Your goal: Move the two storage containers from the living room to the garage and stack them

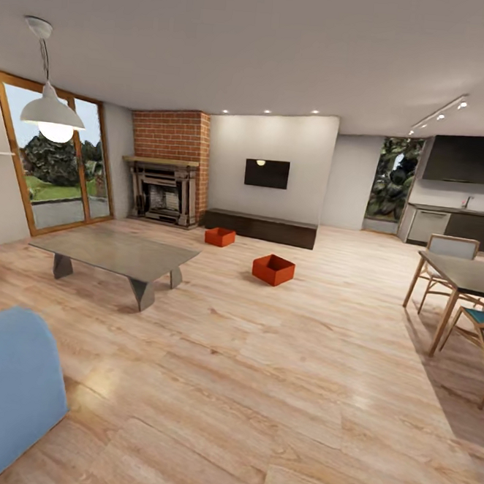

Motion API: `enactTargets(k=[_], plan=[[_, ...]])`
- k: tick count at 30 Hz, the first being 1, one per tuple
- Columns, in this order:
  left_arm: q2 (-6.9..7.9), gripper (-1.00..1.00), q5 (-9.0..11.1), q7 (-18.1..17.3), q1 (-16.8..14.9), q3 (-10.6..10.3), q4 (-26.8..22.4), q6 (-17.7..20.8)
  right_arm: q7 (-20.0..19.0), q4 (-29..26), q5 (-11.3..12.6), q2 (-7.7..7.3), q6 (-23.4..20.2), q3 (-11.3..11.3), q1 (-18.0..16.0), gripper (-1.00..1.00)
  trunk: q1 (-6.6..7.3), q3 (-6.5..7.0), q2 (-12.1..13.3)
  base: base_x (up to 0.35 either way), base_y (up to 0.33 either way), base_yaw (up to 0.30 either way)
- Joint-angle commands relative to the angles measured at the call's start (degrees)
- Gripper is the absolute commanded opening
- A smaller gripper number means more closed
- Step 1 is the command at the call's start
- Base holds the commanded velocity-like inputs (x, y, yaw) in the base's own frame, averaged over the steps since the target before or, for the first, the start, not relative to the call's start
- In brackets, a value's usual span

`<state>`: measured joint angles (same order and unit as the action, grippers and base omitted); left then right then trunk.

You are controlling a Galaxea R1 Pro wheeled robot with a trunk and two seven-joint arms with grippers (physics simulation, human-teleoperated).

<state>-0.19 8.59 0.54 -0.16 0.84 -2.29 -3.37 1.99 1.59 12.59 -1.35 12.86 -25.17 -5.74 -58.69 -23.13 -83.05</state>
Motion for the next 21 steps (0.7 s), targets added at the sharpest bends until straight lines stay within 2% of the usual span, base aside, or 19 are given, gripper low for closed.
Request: enactTargets(k=[1, 21], plan=[[-0.03, 1.0, 0.4, 0.1, 0.0, 0.0, 0.0, -0.1, 0.0, 0.2, 0.5, 0.03, 0.3, -0.5, -0.1, 1.0, -0.03, -0.06, 0.0, 0.323, 0.0, 0.0], [0.01, 1.0, 0.4, 0.1, 0.0, 0.0, 0.0, -0.1, 0.0, 0.2, 0.6, 0.03, 0.3, -0.4, -0.1, 1.0, -0.03, -0.06, 0.0, 0.324, 0.0, 0.0]])
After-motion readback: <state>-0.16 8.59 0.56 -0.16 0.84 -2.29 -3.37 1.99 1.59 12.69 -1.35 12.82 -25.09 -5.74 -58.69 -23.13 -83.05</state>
